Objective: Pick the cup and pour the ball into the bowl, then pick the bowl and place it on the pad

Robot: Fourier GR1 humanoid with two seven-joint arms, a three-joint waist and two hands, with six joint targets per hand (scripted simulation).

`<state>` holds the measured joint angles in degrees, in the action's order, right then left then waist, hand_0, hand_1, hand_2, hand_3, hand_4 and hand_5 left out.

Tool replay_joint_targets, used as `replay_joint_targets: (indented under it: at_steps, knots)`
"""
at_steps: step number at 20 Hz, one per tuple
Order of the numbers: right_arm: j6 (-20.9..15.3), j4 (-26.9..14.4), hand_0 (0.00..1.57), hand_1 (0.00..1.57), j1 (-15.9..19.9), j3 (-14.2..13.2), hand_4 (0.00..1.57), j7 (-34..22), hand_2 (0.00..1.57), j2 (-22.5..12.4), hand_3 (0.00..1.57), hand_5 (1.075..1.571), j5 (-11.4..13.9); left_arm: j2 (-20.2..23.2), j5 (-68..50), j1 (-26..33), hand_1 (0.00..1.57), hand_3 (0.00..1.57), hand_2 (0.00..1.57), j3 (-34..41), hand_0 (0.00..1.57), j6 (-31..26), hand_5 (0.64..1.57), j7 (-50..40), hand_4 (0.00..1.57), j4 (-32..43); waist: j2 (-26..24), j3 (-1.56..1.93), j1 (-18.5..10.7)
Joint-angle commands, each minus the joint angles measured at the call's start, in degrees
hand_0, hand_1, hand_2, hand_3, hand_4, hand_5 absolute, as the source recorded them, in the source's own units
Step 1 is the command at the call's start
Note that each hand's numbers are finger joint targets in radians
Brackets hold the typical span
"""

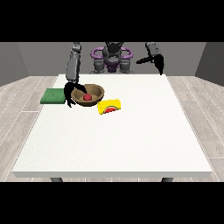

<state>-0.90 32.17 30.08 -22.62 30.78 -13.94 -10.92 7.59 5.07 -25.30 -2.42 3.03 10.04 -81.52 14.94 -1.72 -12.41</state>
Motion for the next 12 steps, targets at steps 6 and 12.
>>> replay_joint_targets:
  at_steps: [6,12]
  knots:
    - [-21.01,-2.63,1.57,1.57,-5.08,6.54,0.92,-9.44,1.57,-4.05,1.4,1.565,12.44,-1.32,0.02,0.01,0.0,0.0,0.0,-2.5,0.0,-1.81,1.507,-0.06,0.76,0.42,-0.44,1.41,-4.65]
    - [-19.43,0.55,1.57,1.57,0.84,11.56,0.84,-28.14,1.57,-6.29,0.94,1.563,15.33,-0.72,-1.45,2.95,0.0,0.0,0.0,2.28,0.0,-0.77,1.423,3.03,0.97,9.24,-9.91,1.53,1.85]
